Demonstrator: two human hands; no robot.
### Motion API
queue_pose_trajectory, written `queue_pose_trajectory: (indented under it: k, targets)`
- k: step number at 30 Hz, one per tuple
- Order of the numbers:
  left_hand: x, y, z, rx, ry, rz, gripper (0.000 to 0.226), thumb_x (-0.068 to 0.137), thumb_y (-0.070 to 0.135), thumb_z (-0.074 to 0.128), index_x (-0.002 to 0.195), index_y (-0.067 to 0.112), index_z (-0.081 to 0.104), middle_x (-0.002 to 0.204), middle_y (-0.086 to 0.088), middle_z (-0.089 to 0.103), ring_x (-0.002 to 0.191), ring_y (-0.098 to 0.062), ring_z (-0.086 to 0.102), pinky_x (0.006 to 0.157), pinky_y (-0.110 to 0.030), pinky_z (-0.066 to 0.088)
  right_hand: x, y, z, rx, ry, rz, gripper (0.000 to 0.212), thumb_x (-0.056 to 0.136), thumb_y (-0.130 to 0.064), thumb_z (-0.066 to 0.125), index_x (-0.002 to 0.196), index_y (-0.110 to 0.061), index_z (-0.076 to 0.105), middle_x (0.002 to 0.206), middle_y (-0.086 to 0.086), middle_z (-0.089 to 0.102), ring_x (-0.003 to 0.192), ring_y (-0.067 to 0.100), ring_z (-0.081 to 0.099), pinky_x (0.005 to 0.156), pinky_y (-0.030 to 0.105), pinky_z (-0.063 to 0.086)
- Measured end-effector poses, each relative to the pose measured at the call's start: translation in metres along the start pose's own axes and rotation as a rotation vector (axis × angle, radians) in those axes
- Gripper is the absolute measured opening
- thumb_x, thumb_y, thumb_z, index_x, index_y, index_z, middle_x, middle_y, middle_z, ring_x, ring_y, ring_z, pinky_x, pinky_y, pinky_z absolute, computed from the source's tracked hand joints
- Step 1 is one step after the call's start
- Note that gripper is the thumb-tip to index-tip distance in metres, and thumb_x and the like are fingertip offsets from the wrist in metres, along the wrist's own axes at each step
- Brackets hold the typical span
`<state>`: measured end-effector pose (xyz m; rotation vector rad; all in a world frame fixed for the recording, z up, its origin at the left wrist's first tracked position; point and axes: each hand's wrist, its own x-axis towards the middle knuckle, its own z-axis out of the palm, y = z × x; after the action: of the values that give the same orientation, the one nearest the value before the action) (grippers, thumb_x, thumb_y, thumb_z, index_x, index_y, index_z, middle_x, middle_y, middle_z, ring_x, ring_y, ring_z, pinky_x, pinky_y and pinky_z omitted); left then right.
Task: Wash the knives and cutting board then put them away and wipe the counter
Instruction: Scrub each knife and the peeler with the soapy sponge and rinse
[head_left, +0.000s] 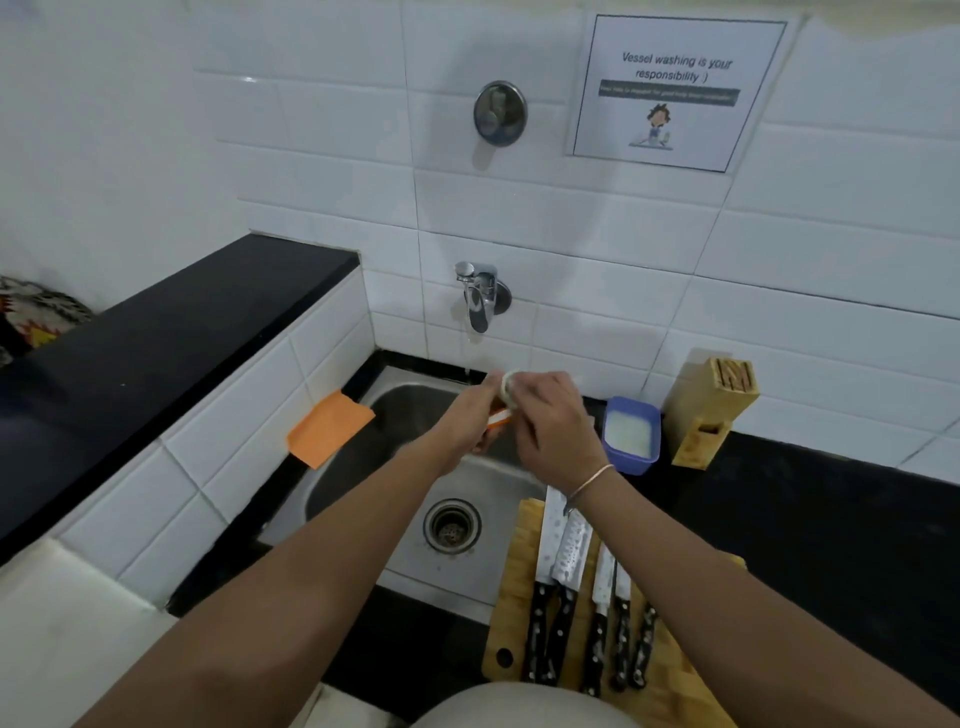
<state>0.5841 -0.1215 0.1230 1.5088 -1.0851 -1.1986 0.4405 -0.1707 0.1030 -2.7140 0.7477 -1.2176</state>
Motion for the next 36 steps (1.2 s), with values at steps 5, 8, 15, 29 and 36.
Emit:
queue_pose_trajectory:
  k: [5, 8, 15, 29, 36]
  targets:
    - [-0.003, -0.002, 0.000, -0.079, 0.005, -0.004, 0.069, 0.108, 0.059, 0.017, 0.098, 0.011, 0.066, 0.058, 0.002, 0.048, 0.048, -0.008, 0.039, 0.046, -0.022, 0.030, -0.005, 0.013, -0.003, -0.049, 0.134, 0.135, 0.028, 0.088, -0.004, 0.059, 0.113, 0.003, 0.071, 0.116, 0.019, 0.066, 0.101, 0.034, 0.057, 0.091, 0.042, 0.046]
    - [-0.003, 0.003, 0.011, -0.157, 0.057, -0.022, 0.061, 0.109, 0.055, 0.023, 0.088, 0.014, 0.063, 0.057, 0.001, 0.050, 0.050, -0.011, 0.043, 0.047, -0.023, 0.035, -0.003, 0.002, -0.003, -0.062, 0.193, 0.077, 0.029, 0.087, -0.003, 0.058, 0.112, 0.003, 0.071, 0.116, 0.021, 0.064, 0.103, 0.034, 0.055, 0.093, 0.040, 0.043]
    - [-0.003, 0.007, 0.030, -0.533, 0.072, -0.133, 0.047, 0.107, 0.047, 0.041, 0.103, 0.011, 0.071, 0.094, -0.009, 0.074, 0.092, -0.019, 0.070, 0.088, -0.035, 0.055, -0.021, -0.023, 0.009, -0.024, 0.214, 0.116, 0.026, 0.085, 0.000, 0.064, 0.109, 0.001, 0.072, 0.113, 0.018, 0.061, 0.098, 0.030, 0.052, 0.091, 0.031, 0.045]
    - [-0.002, 0.012, 0.057, -0.677, -0.070, -0.125, 0.043, 0.107, 0.043, 0.042, 0.097, 0.008, 0.066, 0.088, -0.012, 0.067, 0.085, -0.025, 0.067, 0.086, -0.040, 0.056, -0.016, -0.036, -0.006, 0.742, 0.457, 1.137, 0.012, 0.087, -0.008, 0.070, 0.087, -0.021, 0.072, 0.084, -0.002, 0.072, 0.080, 0.014, 0.066, 0.080, 0.038, 0.058]
    - [0.008, 0.019, 0.060, -0.661, 0.034, -0.083, 0.024, 0.106, 0.031, 0.052, 0.100, 0.012, 0.065, 0.103, -0.003, 0.061, 0.089, -0.017, 0.059, 0.086, -0.037, 0.053, -0.015, -0.034, -0.015, 0.867, 0.392, 1.206, 0.009, 0.088, -0.007, 0.072, 0.080, -0.012, 0.072, 0.074, -0.003, 0.066, 0.073, 0.013, 0.061, 0.079, 0.036, 0.055]
